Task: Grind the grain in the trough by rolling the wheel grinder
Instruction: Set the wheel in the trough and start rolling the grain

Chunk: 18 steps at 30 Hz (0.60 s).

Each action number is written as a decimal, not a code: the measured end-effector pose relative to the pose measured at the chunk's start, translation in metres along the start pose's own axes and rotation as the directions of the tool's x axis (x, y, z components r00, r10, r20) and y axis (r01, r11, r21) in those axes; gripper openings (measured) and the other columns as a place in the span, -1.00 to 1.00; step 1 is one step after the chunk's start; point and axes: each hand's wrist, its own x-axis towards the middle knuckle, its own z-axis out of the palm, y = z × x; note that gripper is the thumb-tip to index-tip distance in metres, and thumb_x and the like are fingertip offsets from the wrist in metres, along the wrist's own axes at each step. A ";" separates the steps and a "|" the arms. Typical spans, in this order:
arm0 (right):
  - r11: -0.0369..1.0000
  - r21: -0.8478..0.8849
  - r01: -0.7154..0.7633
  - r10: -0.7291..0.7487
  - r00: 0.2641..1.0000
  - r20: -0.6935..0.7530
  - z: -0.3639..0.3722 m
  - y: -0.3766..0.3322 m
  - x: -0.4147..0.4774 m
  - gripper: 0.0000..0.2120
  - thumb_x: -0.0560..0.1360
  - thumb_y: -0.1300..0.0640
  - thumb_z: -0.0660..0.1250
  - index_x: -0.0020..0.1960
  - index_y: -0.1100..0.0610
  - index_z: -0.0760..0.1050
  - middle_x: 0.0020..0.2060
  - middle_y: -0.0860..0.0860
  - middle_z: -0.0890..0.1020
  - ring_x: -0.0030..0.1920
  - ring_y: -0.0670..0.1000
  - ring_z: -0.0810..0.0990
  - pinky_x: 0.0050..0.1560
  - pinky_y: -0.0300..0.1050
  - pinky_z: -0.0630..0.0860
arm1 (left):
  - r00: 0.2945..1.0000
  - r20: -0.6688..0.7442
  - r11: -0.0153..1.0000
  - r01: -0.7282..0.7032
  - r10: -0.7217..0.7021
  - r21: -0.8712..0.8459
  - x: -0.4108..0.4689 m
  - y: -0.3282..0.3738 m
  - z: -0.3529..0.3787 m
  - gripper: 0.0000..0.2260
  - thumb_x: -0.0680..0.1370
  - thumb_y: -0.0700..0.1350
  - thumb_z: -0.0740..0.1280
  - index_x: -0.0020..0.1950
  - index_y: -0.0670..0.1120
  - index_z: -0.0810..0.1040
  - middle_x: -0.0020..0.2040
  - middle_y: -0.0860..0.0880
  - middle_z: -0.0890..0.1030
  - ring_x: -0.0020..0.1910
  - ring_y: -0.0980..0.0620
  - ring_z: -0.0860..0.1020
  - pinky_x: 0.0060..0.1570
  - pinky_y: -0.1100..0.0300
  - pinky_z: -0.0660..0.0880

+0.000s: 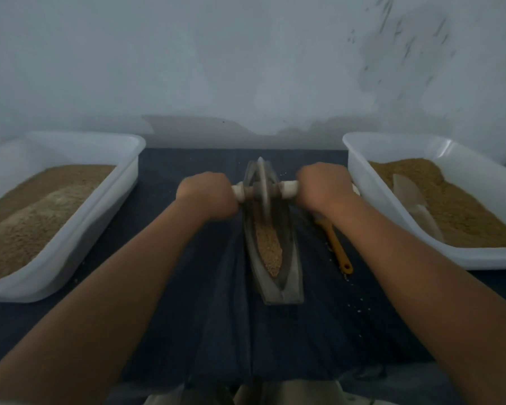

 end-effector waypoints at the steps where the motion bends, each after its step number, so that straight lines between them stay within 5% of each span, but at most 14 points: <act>1: 1.000 -0.001 0.010 -0.010 1.000 0.003 0.000 0.001 -0.003 -0.69 0.47 -0.19 0.43 -0.27 -0.04 0.42 -0.34 -0.06 0.49 -0.33 0.00 0.48 -0.29 -0.09 0.38 | 1.000 0.023 1.000 -0.009 0.009 -0.009 -0.005 0.000 0.002 -0.77 0.44 0.14 0.35 -0.21 0.00 0.46 -0.19 0.02 0.56 -0.22 -0.07 0.56 -0.15 0.08 0.51; 5: 0.994 0.074 0.086 -0.096 0.984 0.151 -0.007 0.008 -0.045 -0.80 0.49 -0.07 0.42 -0.24 -0.03 0.49 -0.30 -0.06 0.56 -0.30 -0.06 0.53 -0.34 -0.12 0.37 | 0.986 0.121 0.993 -0.113 0.114 -0.018 -0.044 -0.006 0.008 -0.80 0.45 0.11 0.34 -0.21 0.00 0.52 -0.25 0.05 0.58 -0.28 0.01 0.58 -0.29 0.13 0.48; 9: 0.979 0.152 0.136 -0.188 0.894 0.407 -0.016 0.017 -0.084 -0.85 0.50 -0.10 0.43 -0.19 -0.06 0.60 -0.30 -0.04 0.64 -0.28 -0.09 0.61 -0.29 -0.14 0.53 | 0.957 0.181 0.973 -0.229 0.227 -0.010 -0.083 -0.012 0.014 -0.80 0.32 0.13 0.27 -0.29 0.02 0.50 -0.38 0.08 0.54 -0.41 0.14 0.50 -0.46 0.23 0.32; 14: 0.993 0.069 0.099 -0.108 0.983 0.146 -0.006 0.008 -0.047 -0.74 0.49 -0.11 0.42 -0.28 -0.05 0.45 -0.31 -0.07 0.56 -0.28 -0.04 0.54 -0.23 -0.07 0.48 | 0.990 0.058 0.991 -0.129 0.128 0.022 -0.047 -0.006 0.006 -0.73 0.42 0.20 0.32 -0.25 0.01 0.47 -0.28 0.08 0.55 -0.32 0.04 0.54 -0.27 0.13 0.47; 18: 1.000 -0.007 0.025 -0.025 0.999 0.045 0.001 0.003 -0.005 -0.71 0.48 -0.14 0.43 -0.28 -0.07 0.40 -0.33 -0.07 0.50 -0.37 -0.05 0.44 -0.38 -0.12 0.27 | 0.997 0.053 0.998 -0.056 0.055 0.020 -0.007 -0.002 -0.010 -0.70 0.46 0.19 0.37 -0.24 0.01 0.40 -0.21 0.02 0.52 -0.17 -0.10 0.57 -0.07 0.04 0.57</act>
